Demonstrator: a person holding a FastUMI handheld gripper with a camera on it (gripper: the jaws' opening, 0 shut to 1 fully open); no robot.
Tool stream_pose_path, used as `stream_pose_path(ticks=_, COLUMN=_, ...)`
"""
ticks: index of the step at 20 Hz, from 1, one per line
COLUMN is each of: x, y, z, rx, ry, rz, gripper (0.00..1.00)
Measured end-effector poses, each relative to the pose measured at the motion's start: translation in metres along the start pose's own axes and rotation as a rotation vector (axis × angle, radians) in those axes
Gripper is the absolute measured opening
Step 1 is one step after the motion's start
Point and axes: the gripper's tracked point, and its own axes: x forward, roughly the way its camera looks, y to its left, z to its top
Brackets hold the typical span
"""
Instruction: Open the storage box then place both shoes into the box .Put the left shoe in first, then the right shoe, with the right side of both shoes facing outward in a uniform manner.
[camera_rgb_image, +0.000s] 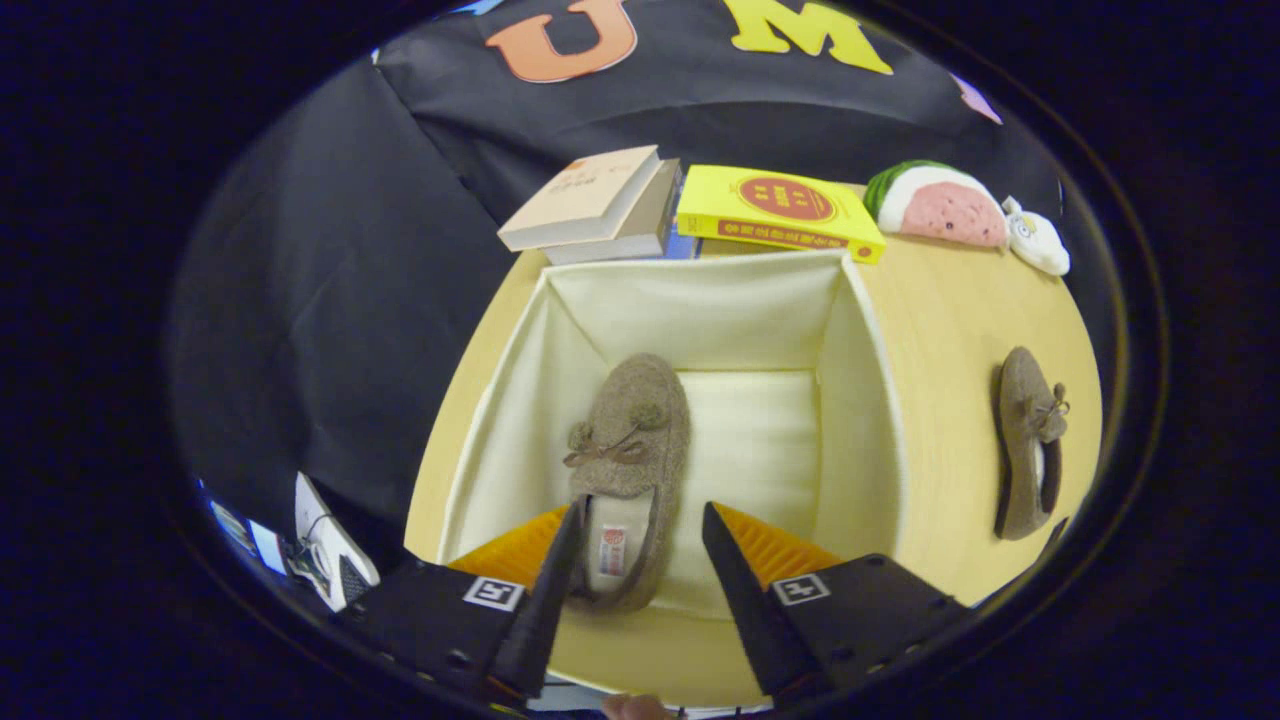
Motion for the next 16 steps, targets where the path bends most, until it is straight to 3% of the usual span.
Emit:
stream_pose_path(ticks=2, x=-0.022, y=-0.007, z=0.001, rx=-0.027, ry=-0.024, rz=-0.011, gripper=0.95)
stream_pose_path(ticks=7, x=-0.074, y=-0.046, z=0.006, rx=-0.061, ry=-0.074, rz=-0.033, gripper=0.94)
stream_pose_path(ticks=16, x=-0.115, y=-0.223, z=0.013, rx=0.048, ry=-0.118, rz=-0.188, gripper=0.96)
